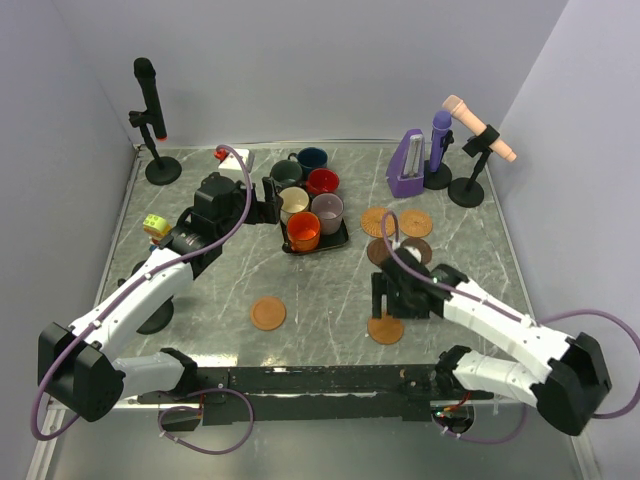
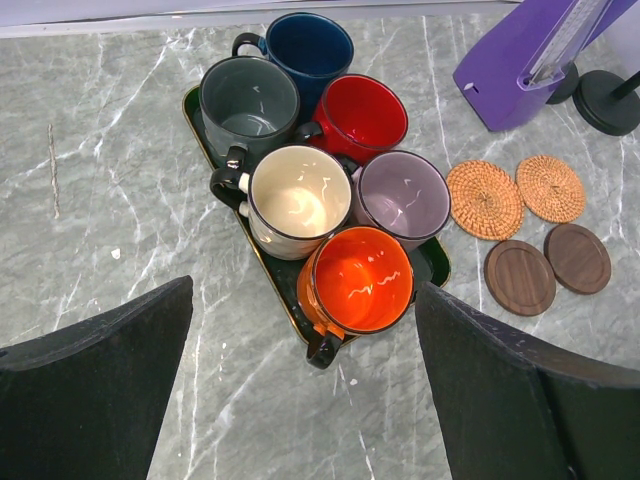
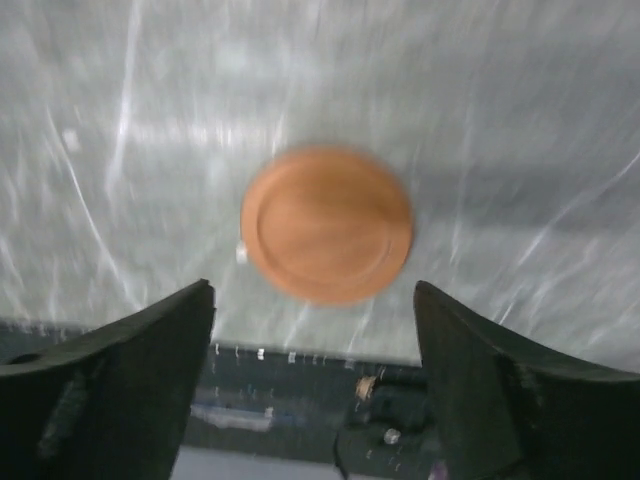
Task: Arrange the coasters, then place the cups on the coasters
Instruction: Move the coaster to the center of the board.
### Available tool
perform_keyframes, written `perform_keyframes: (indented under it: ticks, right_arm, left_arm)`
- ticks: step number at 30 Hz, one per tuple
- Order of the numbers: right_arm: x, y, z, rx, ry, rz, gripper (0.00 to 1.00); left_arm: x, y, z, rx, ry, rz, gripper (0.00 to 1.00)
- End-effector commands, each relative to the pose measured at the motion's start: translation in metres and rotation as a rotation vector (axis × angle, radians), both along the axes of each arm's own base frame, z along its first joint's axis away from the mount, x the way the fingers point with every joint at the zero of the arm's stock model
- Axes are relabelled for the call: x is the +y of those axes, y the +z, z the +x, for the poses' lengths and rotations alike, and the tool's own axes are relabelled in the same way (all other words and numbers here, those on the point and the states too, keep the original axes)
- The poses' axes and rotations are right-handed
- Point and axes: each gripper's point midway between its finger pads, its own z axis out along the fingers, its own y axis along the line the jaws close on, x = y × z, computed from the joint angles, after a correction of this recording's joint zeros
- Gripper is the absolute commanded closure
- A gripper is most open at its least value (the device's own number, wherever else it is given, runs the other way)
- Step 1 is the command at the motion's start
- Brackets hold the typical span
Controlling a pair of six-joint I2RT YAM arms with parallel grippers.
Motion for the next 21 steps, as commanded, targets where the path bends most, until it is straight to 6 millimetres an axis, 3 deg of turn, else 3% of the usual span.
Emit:
perform_keyframes:
  ticks: [1,6,13,21]
  right_arm:
    - [0.001,-0.015,-0.047,0.09,-0.071,0.036,0.08]
    - [0.001,-0.035,-0.063,0.115,-0.148,-0.009,0.03]
    - [0.019,-0.045,-0.052,0.096,-0.15,-0.062,0.01]
    - [0.039,-0.056,-0.052,0.115,-0.157,0.028,0.01]
  left_arm:
    - [-0.006,0.02,-0.003,-0.045,-0.025,-0.039,0.03]
    - [-0.008,0.02,-0.004,-0.043,-0.033,-0.041,0.03]
    - [-0.006,0.02,-0.003,-0.048,-0.023,-0.035,0.04]
    - [-0.006,0.023,-0.004,-0.055,-0.023,-0.037,0.03]
